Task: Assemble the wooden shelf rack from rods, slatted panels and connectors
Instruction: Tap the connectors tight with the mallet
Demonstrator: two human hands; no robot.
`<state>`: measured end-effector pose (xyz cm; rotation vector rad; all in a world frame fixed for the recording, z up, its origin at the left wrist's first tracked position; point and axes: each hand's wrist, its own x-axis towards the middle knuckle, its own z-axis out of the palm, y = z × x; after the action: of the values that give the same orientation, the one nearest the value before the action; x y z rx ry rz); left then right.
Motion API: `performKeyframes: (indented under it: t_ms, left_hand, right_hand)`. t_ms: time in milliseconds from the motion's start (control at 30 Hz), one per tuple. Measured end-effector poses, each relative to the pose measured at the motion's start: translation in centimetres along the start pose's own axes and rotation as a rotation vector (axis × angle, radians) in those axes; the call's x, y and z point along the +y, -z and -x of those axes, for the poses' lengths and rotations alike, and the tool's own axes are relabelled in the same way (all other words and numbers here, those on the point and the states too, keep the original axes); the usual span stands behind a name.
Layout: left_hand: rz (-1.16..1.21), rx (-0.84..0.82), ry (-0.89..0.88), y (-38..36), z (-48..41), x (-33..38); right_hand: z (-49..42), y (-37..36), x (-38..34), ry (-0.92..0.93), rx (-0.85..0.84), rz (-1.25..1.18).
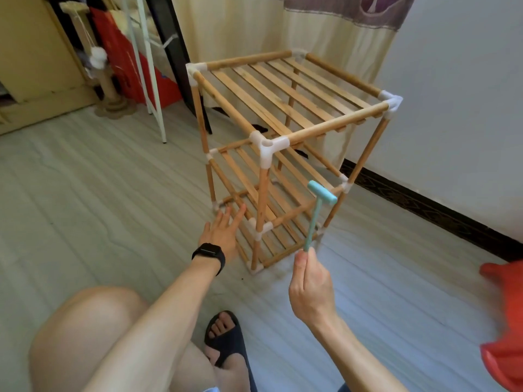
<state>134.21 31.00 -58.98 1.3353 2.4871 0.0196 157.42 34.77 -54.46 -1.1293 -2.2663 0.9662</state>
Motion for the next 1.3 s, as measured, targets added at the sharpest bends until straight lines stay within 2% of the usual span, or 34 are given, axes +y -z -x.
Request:
performKeyframes:
  t_ms: [67, 100, 133, 200, 233, 267, 367, 400, 500, 600, 667, 733, 900, 1000, 1167, 1300]
  left_hand:
    - [-0.017, 0.010, 0.003, -0.1, 0.2, 0.1]
    - [-0.019, 0.002, 0.006, 0.0, 0.1, 0.2]
    - [-0.025, -0.012, 0.012, 0.1, 0.2, 0.2]
    - [-0.034, -0.013, 0.022, 0.3, 0.2, 0.2]
    - [-0.033, -0.022, 0.024, 0.5, 0.2, 0.2]
    - [-0.029, -0.037, 0.021, 0.7, 0.3, 0.4]
    - [-0.042, -0.050, 0.039, 0.9, 0.7, 0.8]
    - [-0.062, -0.059, 0.049, 1.2, 0.9, 1.0]
    - [-0.137, 0.055, 0.083, 2.2, 2.1, 2.6]
    - [0.080, 0.210, 0.123, 1.9, 3.6, 5.7]
    - [0.208, 0.129, 0.051, 0.8, 4.7, 8.1]
    - [0.170, 0.052, -0.087, -0.1, 5.1, 10.6]
    - [-0.018, 0.157, -0.263, 1.3, 1.6, 16.4]
    - [-0.031, 0.174, -0.272, 2.7, -2.4, 18.0]
    - [0.068, -0.015, -0.174, 2.2, -8.3, 18.1]
    - [0.097, 0.162, -0.111, -0.2, -7.7, 18.4]
  right_hand:
    - [-0.1, -0.2, 0.1, -0.158, -0.260, 0.267]
    - [-0.1, -0.2, 0.4, -0.181, -0.282, 0.337]
    - [-0.1, -0.2, 0.4, -0.180, -0.214, 0.298]
    - [0.2, 0.2, -0.7, -0.079, 0.032, 0.070]
    - [0.3, 0.2, -0.8, -0.042, 0.076, 0.019]
    - [0.2, 0.2, -0.5, -0.039, 0.033, 0.050]
    - [0.1, 0.1, 0.9, -0.216, -0.319, 0.377]
    - [0.0, 0.3, 1.5, -0.231, -0.336, 0.401]
    - [-0.6, 1.7, 2.0, -0.228, -0.198, 0.324]
    - [-1.1, 3.2, 3.6, -0.275, -0.112, 0.266]
    - [-1.2, 4.1, 4.9, -0.320, -0.085, 0.240]
    - [-1.2, 5.0, 5.9, -0.369, -0.067, 0.226]
    - [-1.4, 6.6, 7.8, -0.449, -0.032, 0.197]
    - [-1.3, 7.1, 8.7, -0.485, -0.004, 0.171]
    - [-1.7, 7.9, 9.6, -0.510, 0.038, 0.142]
    - [-1.7, 8.7, 10.1, -0.492, 0.066, 0.124]
